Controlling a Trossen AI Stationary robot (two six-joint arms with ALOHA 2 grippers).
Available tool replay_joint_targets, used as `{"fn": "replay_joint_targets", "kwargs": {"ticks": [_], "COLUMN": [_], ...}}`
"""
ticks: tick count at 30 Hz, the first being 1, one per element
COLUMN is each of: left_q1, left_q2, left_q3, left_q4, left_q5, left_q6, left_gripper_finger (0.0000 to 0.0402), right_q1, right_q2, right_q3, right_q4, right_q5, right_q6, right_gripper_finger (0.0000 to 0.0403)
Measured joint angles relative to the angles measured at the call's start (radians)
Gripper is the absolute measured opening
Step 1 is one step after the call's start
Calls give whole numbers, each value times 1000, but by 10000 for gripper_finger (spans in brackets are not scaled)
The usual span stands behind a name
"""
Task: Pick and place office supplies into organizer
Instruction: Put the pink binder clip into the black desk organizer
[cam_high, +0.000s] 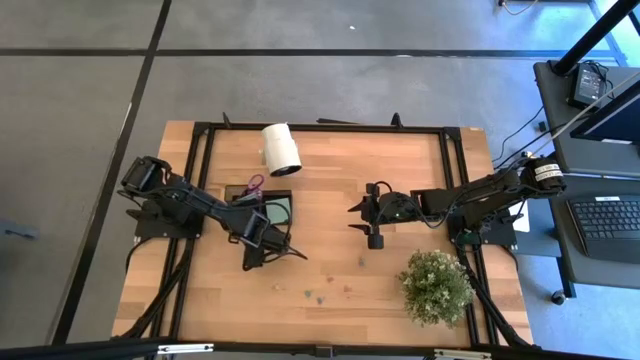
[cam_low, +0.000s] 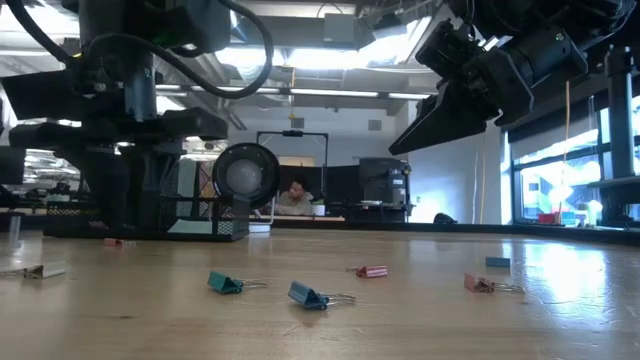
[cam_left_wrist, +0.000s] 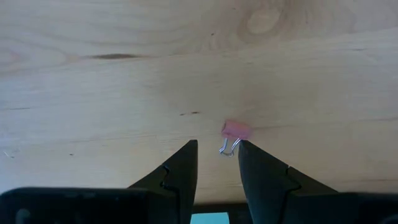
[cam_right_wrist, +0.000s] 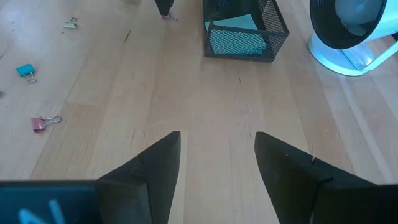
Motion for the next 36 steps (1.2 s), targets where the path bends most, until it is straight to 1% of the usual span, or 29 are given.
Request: {"fn": "replay_joint_targets", "kwargs": {"ticks": [9,11,15,17,20,28,32,36], "left_q1": [-12,-18,-21,-20,-22,-39,-54,-59], "left_q2": [0,0,0,0,0,0,0,-1], "left_q3": [0,0,0,0,0,0,0,0], "left_q4": [-12,-13,-12,-12,-4,0,-4,-5], "left_q5": [-1,-2,-65,-81,-78,-72,-73,-72], "left_q6": [-1,-29,-77,-89,-89,-88,-62,-70], "left_gripper_finger": [112,112,112,114,128,184,191,184], "right_q1": [0,0,0,0,0,0,0,0], "right_q2": [0,0,0,0,0,0,0,0], "right_q3": [0,0,0,0,0,0,0,0], "right_q4": [0,0,0,0,0,0,0,0], "right_q5": [0,0,0,0,0,0,0,0], "right_q6": [0,0,0,0,0,14,20,25], "right_gripper_finger": [210,210,210,210,210,210,210,210]}}
